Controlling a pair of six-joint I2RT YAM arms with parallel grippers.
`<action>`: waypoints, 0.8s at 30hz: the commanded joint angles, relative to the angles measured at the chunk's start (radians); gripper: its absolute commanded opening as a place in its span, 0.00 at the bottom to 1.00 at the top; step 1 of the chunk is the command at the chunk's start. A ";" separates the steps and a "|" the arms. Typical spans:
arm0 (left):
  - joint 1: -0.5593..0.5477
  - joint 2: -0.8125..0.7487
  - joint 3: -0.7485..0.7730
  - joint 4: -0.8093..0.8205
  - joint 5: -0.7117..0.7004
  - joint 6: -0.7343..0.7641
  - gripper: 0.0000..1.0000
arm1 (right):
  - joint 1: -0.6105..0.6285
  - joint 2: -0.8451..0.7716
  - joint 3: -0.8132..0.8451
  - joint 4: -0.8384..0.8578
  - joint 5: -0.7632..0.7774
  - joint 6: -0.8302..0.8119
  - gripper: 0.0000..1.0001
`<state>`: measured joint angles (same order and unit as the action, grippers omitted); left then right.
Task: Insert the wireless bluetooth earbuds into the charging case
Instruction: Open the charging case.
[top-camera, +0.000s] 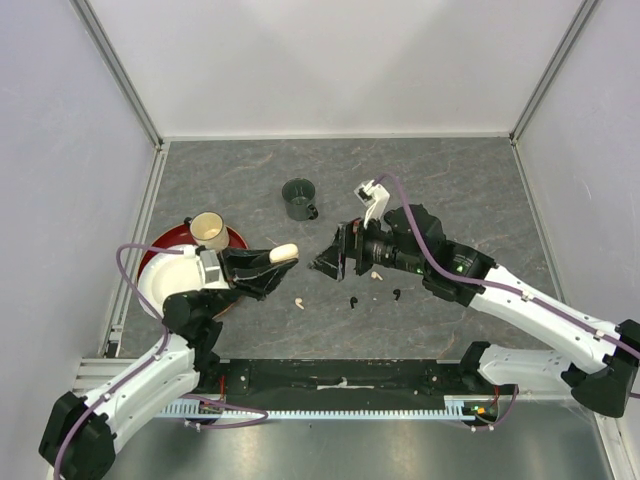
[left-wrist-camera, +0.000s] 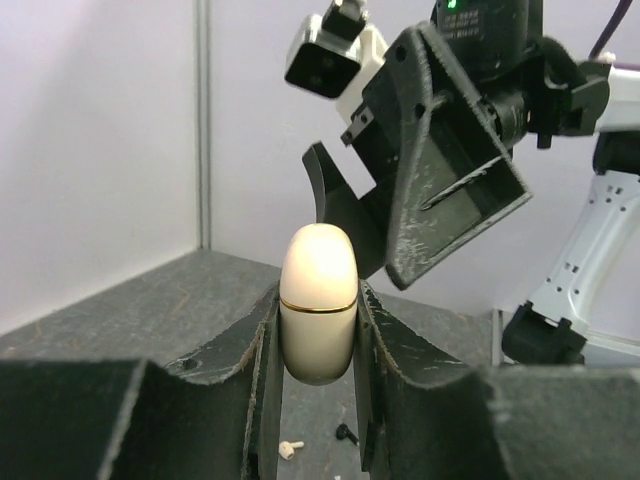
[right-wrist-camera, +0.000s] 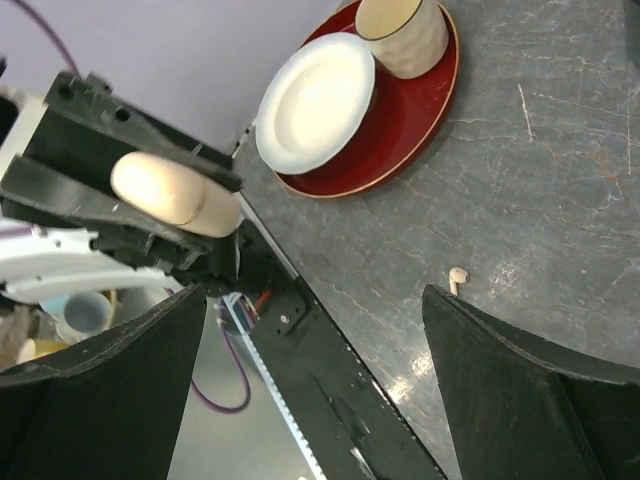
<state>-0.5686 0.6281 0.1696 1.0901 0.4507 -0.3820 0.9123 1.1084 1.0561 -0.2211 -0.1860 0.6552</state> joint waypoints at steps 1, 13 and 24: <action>0.003 0.050 0.033 0.117 0.082 -0.051 0.02 | 0.051 -0.002 0.090 -0.054 0.045 -0.166 0.96; 0.001 0.090 0.054 0.151 0.158 -0.052 0.02 | 0.066 0.038 0.105 -0.035 0.089 -0.132 0.95; 0.001 0.105 0.084 0.117 0.301 -0.055 0.02 | 0.068 0.024 0.088 0.012 0.122 -0.077 0.96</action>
<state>-0.5621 0.7330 0.2035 1.1721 0.6250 -0.4145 0.9802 1.1473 1.1419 -0.2726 -0.1158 0.5423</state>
